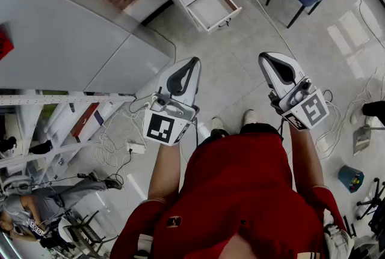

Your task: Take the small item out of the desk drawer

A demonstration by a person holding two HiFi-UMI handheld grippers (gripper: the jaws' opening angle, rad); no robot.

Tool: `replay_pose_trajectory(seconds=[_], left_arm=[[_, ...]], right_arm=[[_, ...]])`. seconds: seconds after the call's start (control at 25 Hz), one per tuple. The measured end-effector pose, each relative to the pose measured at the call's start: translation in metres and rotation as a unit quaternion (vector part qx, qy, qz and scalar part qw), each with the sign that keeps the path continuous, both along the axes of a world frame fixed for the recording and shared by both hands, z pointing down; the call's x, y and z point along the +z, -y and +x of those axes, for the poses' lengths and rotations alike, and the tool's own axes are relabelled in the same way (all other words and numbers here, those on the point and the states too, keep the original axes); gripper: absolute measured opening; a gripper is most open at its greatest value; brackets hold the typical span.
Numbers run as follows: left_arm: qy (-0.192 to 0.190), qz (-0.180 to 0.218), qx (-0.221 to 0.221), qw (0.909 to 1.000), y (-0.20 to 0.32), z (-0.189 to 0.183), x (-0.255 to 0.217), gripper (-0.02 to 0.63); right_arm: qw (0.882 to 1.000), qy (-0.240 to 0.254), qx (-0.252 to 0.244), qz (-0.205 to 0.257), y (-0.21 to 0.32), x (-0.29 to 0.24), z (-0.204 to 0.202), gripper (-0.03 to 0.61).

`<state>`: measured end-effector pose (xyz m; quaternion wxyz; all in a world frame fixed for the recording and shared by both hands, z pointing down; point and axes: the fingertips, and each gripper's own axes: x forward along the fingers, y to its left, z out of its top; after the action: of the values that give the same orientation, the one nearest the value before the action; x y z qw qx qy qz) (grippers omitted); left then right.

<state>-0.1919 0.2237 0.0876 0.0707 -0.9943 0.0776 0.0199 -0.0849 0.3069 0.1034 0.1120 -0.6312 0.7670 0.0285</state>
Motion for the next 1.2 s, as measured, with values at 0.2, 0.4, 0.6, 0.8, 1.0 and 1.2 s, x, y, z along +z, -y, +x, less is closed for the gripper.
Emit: replay_pose_trajectory(seconds=[0.2,0.4,0.6,0.8,1.0,1.2], left_arm=[[0.006,0.006,-0.004,1.0000,-0.013,0.019,0.000,0.003],[0.015,0.012,-0.016,0.9997,-0.017,0.040,0.000,0.003],[0.022,0.013,-0.038,0.9990,-0.022,0.056,0.001,0.003],[0.031,0.011,-0.055,0.9979,-0.021,0.064,0.004,0.003],[0.028,0.007,-0.071,0.9970,-0.001,0.072,0.004,0.003],[0.022,0.002,-0.077,0.9968,0.026,0.083,0.005,0.003]], right_arm=[[1.000,0.017,-0.024,0.005,-0.015,0.001,0.017,0.012],[0.999,0.024,-0.026,0.009,-0.028,0.004,0.047,0.012],[0.999,0.027,-0.032,0.011,-0.045,0.008,0.080,0.012],[0.999,0.023,-0.033,0.006,-0.047,0.010,0.106,0.012],[0.999,0.013,-0.044,-0.004,-0.033,0.010,0.118,0.012],[0.998,0.005,-0.054,-0.019,-0.005,0.006,0.123,0.012]])
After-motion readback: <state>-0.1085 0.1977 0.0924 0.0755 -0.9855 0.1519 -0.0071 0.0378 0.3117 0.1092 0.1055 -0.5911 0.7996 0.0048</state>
